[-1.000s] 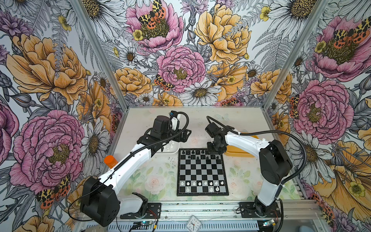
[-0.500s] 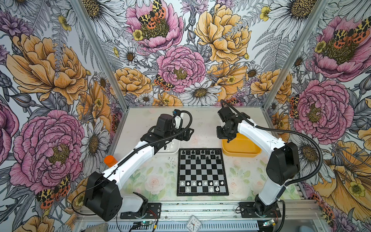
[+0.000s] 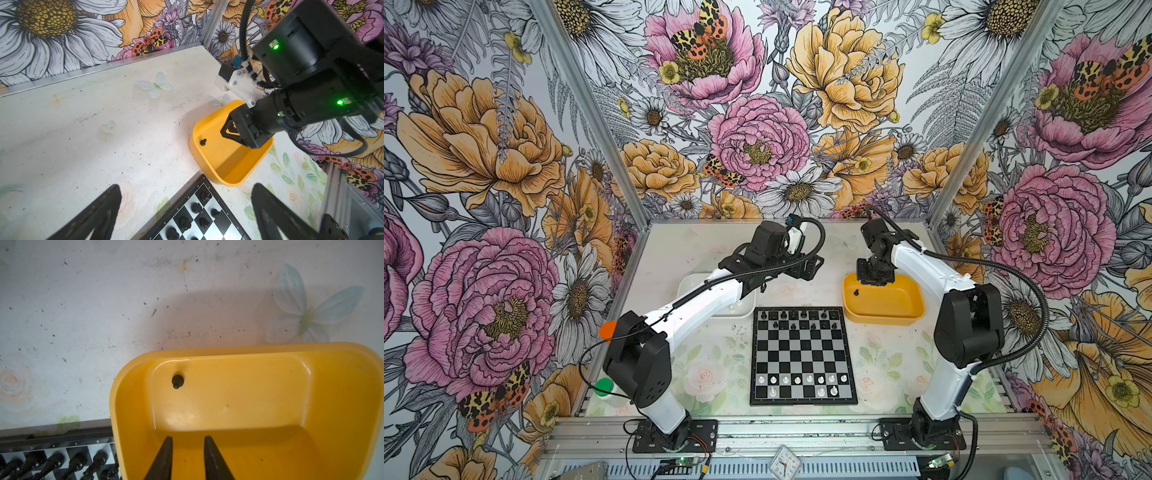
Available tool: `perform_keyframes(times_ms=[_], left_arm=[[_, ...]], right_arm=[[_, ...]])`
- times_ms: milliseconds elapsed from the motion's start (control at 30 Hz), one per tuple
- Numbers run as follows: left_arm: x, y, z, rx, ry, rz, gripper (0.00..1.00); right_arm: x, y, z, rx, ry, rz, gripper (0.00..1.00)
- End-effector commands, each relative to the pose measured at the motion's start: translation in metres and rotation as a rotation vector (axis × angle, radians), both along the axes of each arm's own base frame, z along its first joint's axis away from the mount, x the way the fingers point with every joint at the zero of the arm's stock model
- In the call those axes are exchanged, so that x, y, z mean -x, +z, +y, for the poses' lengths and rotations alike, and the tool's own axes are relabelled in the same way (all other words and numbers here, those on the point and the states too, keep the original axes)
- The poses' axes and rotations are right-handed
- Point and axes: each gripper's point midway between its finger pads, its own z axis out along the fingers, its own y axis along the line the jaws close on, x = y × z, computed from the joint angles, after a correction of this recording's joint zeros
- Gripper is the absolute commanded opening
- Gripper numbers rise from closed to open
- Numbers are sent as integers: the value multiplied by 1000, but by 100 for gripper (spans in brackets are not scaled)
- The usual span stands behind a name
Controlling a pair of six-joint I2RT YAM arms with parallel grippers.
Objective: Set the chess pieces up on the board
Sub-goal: 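Move the right gripper back over the yellow bin, then lower the right gripper onto the last black pawn in the yellow bin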
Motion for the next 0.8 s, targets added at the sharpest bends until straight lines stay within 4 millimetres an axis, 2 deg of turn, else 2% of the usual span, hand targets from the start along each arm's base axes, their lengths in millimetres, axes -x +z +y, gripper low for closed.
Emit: perform_keyframes(times_ms=[0, 233, 767], left_arm=[[0, -4, -16, 14, -29, 18, 99], [-5, -11, -25, 10, -29, 40, 99], [-9, -21, -10, -18, 19, 57, 99]], right_arm=[[-5, -16, 2, -16, 18, 9, 29], [-16, -24, -4, -53, -3, 0, 29], [-25, -43, 1, -95, -10, 33, 29]])
